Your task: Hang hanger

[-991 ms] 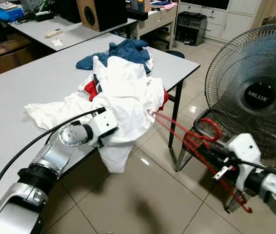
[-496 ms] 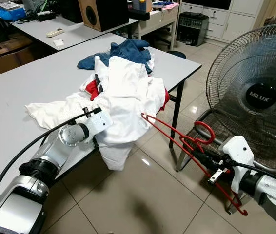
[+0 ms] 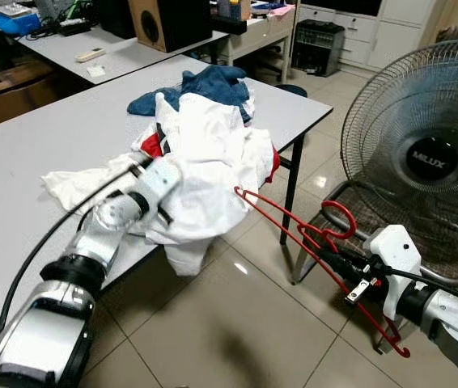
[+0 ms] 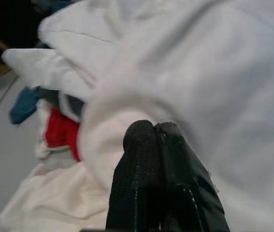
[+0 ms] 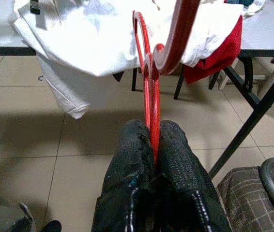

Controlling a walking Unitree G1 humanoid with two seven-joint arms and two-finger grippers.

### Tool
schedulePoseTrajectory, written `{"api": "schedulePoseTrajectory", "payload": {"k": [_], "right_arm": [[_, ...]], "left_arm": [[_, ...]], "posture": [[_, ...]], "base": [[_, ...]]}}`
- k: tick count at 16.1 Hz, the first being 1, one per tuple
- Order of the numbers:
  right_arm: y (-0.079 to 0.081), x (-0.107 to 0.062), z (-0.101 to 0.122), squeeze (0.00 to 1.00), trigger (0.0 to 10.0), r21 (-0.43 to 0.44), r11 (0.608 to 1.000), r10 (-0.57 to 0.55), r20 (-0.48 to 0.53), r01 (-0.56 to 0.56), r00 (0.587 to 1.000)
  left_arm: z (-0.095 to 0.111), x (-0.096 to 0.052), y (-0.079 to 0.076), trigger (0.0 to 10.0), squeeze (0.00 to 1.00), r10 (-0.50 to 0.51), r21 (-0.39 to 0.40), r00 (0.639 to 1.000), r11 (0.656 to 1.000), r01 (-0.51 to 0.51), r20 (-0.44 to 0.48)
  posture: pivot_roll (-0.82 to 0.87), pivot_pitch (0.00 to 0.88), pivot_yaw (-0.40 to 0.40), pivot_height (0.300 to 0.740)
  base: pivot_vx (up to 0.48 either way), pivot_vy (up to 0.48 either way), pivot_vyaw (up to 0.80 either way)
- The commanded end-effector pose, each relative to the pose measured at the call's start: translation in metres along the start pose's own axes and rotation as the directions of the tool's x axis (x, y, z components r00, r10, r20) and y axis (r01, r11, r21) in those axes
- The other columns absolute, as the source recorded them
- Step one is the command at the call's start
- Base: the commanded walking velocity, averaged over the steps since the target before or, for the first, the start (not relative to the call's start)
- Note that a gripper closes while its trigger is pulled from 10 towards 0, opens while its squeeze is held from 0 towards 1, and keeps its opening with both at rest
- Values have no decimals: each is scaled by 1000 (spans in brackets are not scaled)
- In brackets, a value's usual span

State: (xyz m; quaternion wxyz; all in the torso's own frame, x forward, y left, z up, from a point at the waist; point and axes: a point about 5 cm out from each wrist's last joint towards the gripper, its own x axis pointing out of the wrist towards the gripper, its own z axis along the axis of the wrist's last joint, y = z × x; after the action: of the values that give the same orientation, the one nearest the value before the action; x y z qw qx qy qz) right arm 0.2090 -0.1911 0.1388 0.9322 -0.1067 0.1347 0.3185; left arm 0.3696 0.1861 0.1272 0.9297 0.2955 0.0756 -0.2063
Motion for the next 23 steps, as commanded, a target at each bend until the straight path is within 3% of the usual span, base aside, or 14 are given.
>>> {"api": "schedulePoseTrajectory", "payload": {"k": [1, 2, 3, 4, 5, 6, 11, 14, 15, 16, 18, 19, 20, 23], "right_arm": [[-3, 0, 1, 0, 10000, 2, 1000, -13, 7, 13, 1000], [-3, 0, 2, 0, 10000, 2, 1000, -12, 10, 12, 1000], [-1, 0, 1, 0, 10000, 6, 1000, -6, 10, 6, 1000], [0, 0, 1, 0, 10000, 8, 1000, 5, 7, -5, 1000], [2, 1, 0, 0, 10000, 8, 1000, 13, 4, -13, 1000], [3, 1, -1, 0, 10000, 7, 1000, 16, 2, -16, 1000], [5, 4, -7, 0, 10000, -3, 1000, -1, -32, 1, 999], [8, 1, -10, 0, 10000, -3, 1000, 12, -54, -12, 998], [9, 1, -11, 0, 10000, -2, 1000, 10, -56, -10, 998], [9, 1, -11, 0, 10000, -1, 1000, 11, -57, -11, 998], [10, 1, -10, 0, 10000, -1, 1000, 14, -58, -14, 998], [11, 1, -10, 0, 10000, -1, 1000, 15, -57, -15, 998], [11, 1, -9, 0, 10000, -2, 1000, 14, -56, -14, 998], [11, 1, -8, 0, 10000, -3, 1000, 9, -53, -9, 999]], "left_arm": [[1, -1, 9, 0, 0, 53, -15, 999, 998, -53, 7], [10, -1, 16, 0, 0, 86, -72, 994, 994, -81, 66], [19, 1, 9, 10000, 0, 1, -199, 989, 980, 29, 148], [24, 1, -3, 10000, 0, -106, -255, 969, 953, 164, 225], [27, 0, -11, 10000, 0, -161, -241, 950, 943, 228, 269], [23, -4, -23, 10000, 1000, -258, -190, 927, 930, 315, 271], [-6, -12, -39, 10000, 1000, -367, -48, 922, 926, 375, 123], [-15, -10, -36, 10000, 1000, -293, 22, 956, 956, 292, 12], [-18, -8, -33, 10000, 953, -249, 48, 968, 967, 250, -26], [-20, -7, -33, 10000, 0, -232, 51, 972, 971, 234, -46], [-23, -6, -35, 10000, 0, -248, 51, 966, 967, 251, -71], [-25, -5, -35, 4588, 0, -237, 42, 967, 969, 241, -88], [-25, -5, -34, 0, 0, -228, 39, 970, 972, 232, -90], [-26, -4, -34, 0, 0, -222, 28, 970, 974, 226, -102]], "posture": [[-115, 0, 74, 740], [-115, 0, 74, 740], [-110, 0, 74, 740], [-110, 0, 74, 740], [-107, 0, 74, 740], [-107, 0, 74, 740], [-111, 0, 68, 740], [-117, 0, 70, 740], [-121, 0, 72, 740], [-127, 0, 75, 740], [-129, 0, 77, 740], [-130, 0, 80, 740], [-129, 0, 82, 740], [-128, 0, 83, 740]], "base": [[0, 0, 0], [0, 0, 0], [0, 0, 0], [0, 0, 0], [0, 0, 0], [0, 0, 0], [0, 0, 0], [0, 0, 0], [0, 0, 0], [0, 0, 0], [0, 0, 0], [0, 0, 0], [0, 0, 0], [0, 0, 0]]}}
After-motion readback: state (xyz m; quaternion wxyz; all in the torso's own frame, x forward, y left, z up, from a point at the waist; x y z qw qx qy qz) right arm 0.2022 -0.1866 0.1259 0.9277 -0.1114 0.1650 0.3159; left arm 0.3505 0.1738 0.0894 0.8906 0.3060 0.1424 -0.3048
